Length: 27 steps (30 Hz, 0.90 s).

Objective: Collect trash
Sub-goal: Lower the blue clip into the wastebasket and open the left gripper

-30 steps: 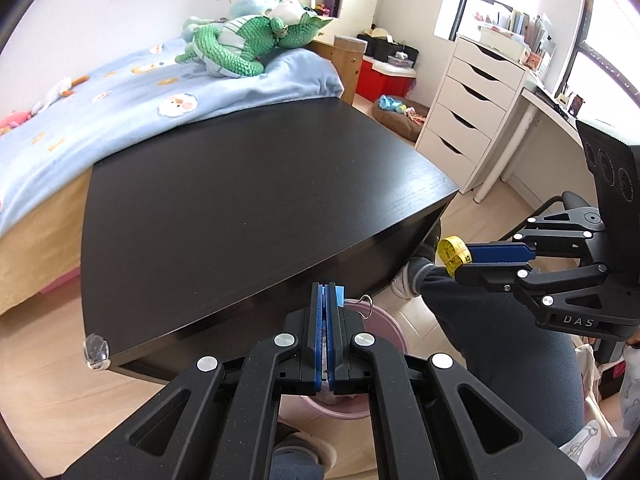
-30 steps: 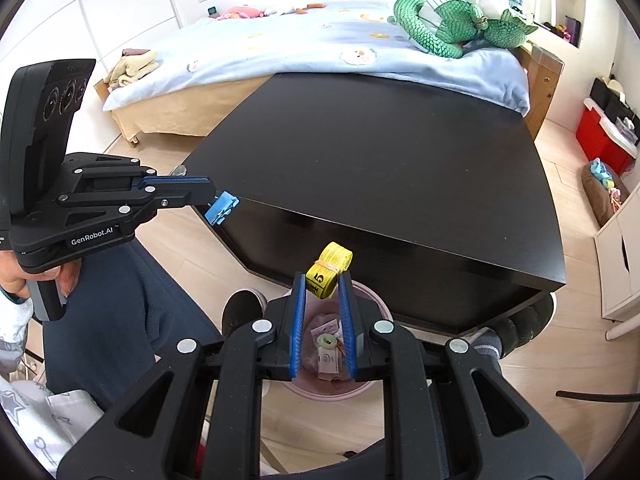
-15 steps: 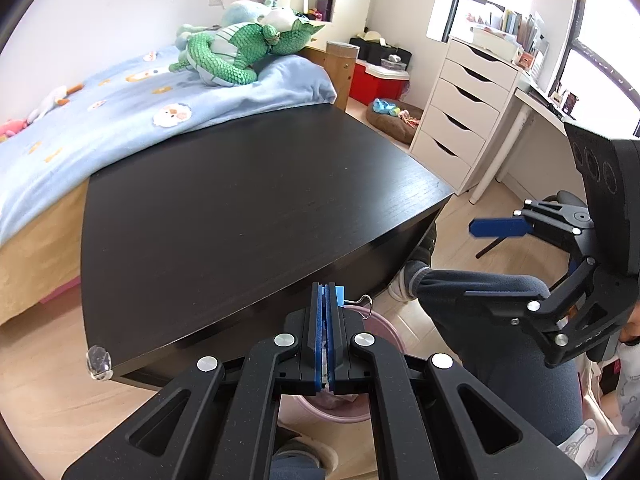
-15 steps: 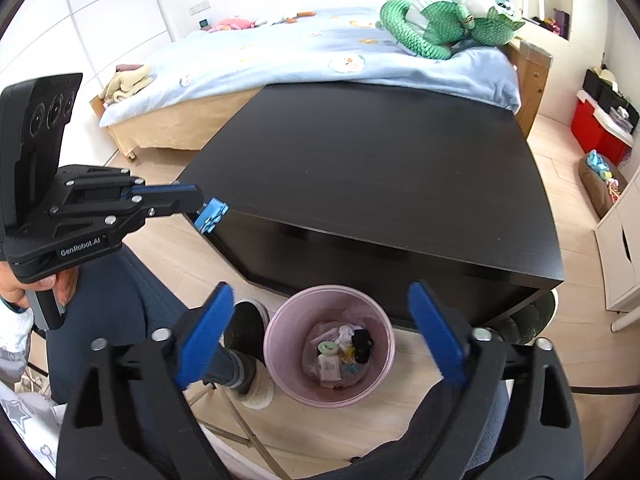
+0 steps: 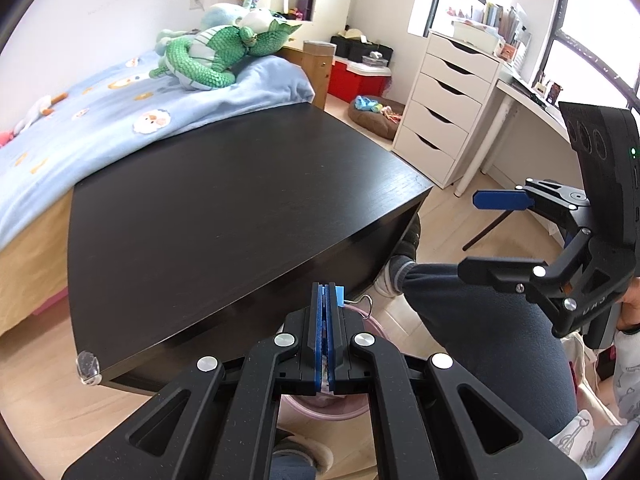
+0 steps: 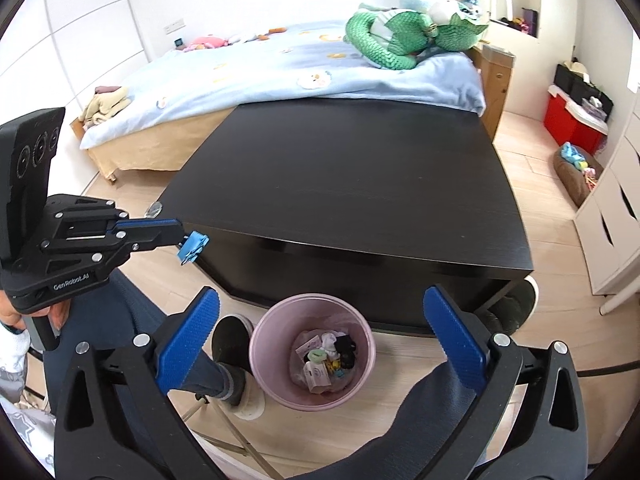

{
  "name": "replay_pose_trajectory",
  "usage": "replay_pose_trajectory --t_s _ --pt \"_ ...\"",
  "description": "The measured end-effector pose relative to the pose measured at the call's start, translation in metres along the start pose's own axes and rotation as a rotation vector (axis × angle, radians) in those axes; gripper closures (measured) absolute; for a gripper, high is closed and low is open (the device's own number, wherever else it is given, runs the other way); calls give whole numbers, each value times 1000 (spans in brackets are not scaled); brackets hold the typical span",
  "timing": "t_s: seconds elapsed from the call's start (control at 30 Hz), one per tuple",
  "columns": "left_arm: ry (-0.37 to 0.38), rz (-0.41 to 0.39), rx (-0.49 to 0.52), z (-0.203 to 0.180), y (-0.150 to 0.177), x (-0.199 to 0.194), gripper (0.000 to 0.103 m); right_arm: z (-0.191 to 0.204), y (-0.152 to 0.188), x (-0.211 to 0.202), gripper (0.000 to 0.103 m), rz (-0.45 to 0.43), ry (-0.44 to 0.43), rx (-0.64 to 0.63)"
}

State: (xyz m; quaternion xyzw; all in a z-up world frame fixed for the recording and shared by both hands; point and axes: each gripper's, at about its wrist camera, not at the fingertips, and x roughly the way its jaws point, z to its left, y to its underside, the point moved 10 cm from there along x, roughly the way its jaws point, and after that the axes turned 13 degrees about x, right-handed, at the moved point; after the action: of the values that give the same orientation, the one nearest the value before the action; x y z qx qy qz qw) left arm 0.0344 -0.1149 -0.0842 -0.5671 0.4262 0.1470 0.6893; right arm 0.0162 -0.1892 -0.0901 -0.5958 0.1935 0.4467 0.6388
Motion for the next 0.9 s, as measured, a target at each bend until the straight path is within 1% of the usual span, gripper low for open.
replay_pose_trajectory --t_s 0.43,0.57,0.6,0.67,0.7,0.73,0.77,0.8,0.83,0.9 --pt "28 1 40 -15 -10 4 101 -23 -10 -15 3 -46 33 56" --pt "36 7 40 -16 -12 8 93 -24 -11 -17 3 -50 34 61" --pt "38 9 39 -15 -12 9 88 -24 -10 -17 3 -50 33 63" --pt "36 5 26 -14 -11 10 47 -24 -10 -17 3 -51 30 66" --pt "32 -1 19 -12 -11 10 43 -24 -11 -17 3 -52 30 67" --pt "25 1 17 -11 -11 10 33 -24 -11 -18 3 -53 29 67" --pt "10 -2 9 -8 -10 10 19 -24 -10 -18 3 -52 26 66" --pt "10 -9 1 -7 -11 9 16 -23 -10 -18 3 -52 25 65" --pt "10 -10 -3 -6 -10 9 16 -23 -10 -17 3 -52 26 62" --pt "-12 -12 -6 -2 -9 8 8 -22 -9 -16 3 -56 28 60"
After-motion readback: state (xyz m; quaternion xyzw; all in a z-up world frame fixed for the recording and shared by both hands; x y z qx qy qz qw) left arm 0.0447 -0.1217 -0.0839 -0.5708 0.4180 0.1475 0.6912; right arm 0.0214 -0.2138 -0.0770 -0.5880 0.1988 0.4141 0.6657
